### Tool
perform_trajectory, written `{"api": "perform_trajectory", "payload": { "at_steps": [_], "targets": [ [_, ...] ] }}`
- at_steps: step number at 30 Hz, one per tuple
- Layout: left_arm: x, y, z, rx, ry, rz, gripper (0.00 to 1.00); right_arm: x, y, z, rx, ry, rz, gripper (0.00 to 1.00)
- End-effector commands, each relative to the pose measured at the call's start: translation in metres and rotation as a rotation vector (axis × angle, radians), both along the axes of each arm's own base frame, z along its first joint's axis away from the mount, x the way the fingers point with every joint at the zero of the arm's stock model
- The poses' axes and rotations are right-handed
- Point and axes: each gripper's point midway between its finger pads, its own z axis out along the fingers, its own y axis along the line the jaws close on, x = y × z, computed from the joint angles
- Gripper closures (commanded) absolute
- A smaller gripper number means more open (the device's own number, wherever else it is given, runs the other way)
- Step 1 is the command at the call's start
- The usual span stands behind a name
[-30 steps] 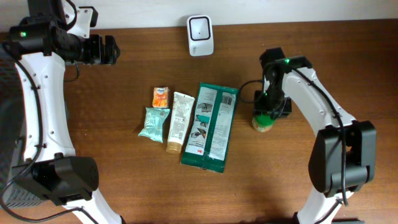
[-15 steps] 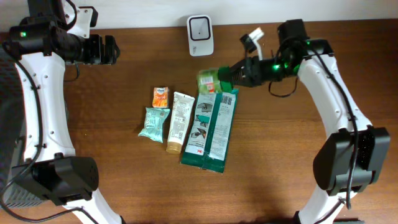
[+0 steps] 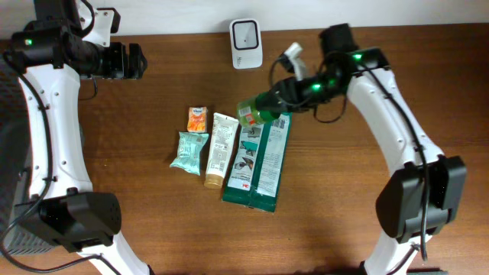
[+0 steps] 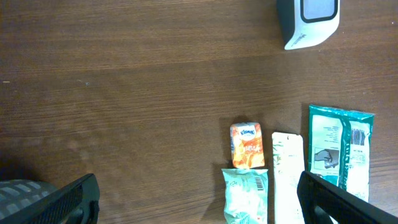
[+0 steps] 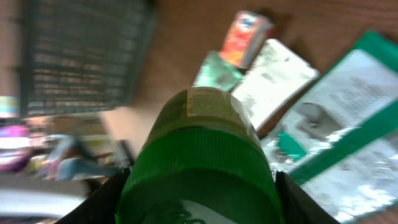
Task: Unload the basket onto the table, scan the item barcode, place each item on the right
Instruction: 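Lift the jar with the right gripper and hold it to the white scanner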
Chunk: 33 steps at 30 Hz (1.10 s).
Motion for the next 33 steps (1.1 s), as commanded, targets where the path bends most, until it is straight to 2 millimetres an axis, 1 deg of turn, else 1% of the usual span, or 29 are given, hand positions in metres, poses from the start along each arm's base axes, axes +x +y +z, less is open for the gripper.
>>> {"api": "perform_trajectory", "payload": {
  "at_steps": [1, 2, 3, 4, 5, 7, 8, 10, 11, 12, 13, 14, 16, 18, 21, 25, 27, 33],
  "targets": [
    [0.000, 0.000, 0.005, -0.001, -0.017, -0.012, 0.01, 0.035, -0.014, 0.031, -0.208, -0.184, -0.121, 0.51],
    [0.000, 0.000, 0.005, -0.001, -0.017, -0.012, 0.01, 0.048, -0.017, 0.054, -0.248, -0.276, -0.154, 0.51],
    [0.000, 0.000, 0.005, -0.001, -0.017, -0.012, 0.01, 0.064, -0.024, 0.080, -0.308, -0.397, -0.206, 0.52],
    [0.000, 0.000, 0.005, -0.001, -0.017, -0.012, 0.01, 0.075, -0.029, 0.094, -0.356, -0.479, -0.240, 0.52],
    [0.000, 0.000, 0.005, -0.001, -0.017, -0.012, 0.01, 0.090, -0.036, 0.113, -0.427, -0.590, -0.294, 0.52],
    [0.000, 0.000, 0.005, -0.001, -0.017, -0.012, 0.01, 0.119, -0.040, 0.134, -0.566, -0.801, -0.364, 0.52],
    [0.000, 0.000, 0.005, -0.001, -0.017, -0.012, 0.01, 0.144, -0.031, 0.134, -0.655, -0.928, -0.370, 0.53],
    [0.000, 0.000, 0.005, -0.001, -0.017, -0.012, 0.01, 0.161, -0.025, 0.126, -0.711, -0.991, -0.362, 0.53],
    [0.000, 0.000, 0.005, -0.001, -0.017, -0.012, 0.01, 0.177, -0.021, 0.117, -0.756, -1.043, -0.347, 0.58],
    [0.000, 0.000, 0.005, -0.001, -0.017, -0.012, 0.01, 0.194, -0.014, 0.102, -0.799, -1.102, -0.292, 0.58],
    [0.000, 0.000, 0.005, -0.001, -0.017, -0.012, 0.01, 0.202, -0.011, 0.094, -0.820, -1.130, -0.264, 0.57],
    [0.000, 0.000, 0.005, -0.001, -0.017, -0.012, 0.01, 0.215, -0.005, 0.079, -0.854, -1.176, -0.216, 0.57],
    [0.000, 0.000, 0.005, -0.001, -0.017, -0.012, 0.01, 0.238, 0.004, 0.056, -0.913, -1.272, -0.139, 0.57],
    [0.000, 0.000, 0.005, -0.001, -0.017, -0.012, 0.01, 0.255, 0.011, 0.035, -0.992, -1.372, -0.037, 0.57],
    [0.000, 0.000, 0.005, -0.001, -0.017, -0.013, 0.01, 0.267, 0.017, 0.022, -1.060, -1.459, 0.043, 0.57],
    [0.000, 0.000, 0.005, -0.001, -0.017, -0.013, 0.01, 0.270, 0.020, 0.006, -1.067, -1.464, 0.094, 0.56],
    [0.000, 0.000, 0.005, -0.001, -0.017, -0.013, 0.01, 0.270, 0.021, 0.003, -1.076, -1.468, 0.115, 0.56],
    [0.000, 0.000, 0.005, -0.001, -0.017, -0.013, 0.01, 0.269, 0.022, 0.001, -1.076, -1.463, 0.122, 0.56]
  ]
}}
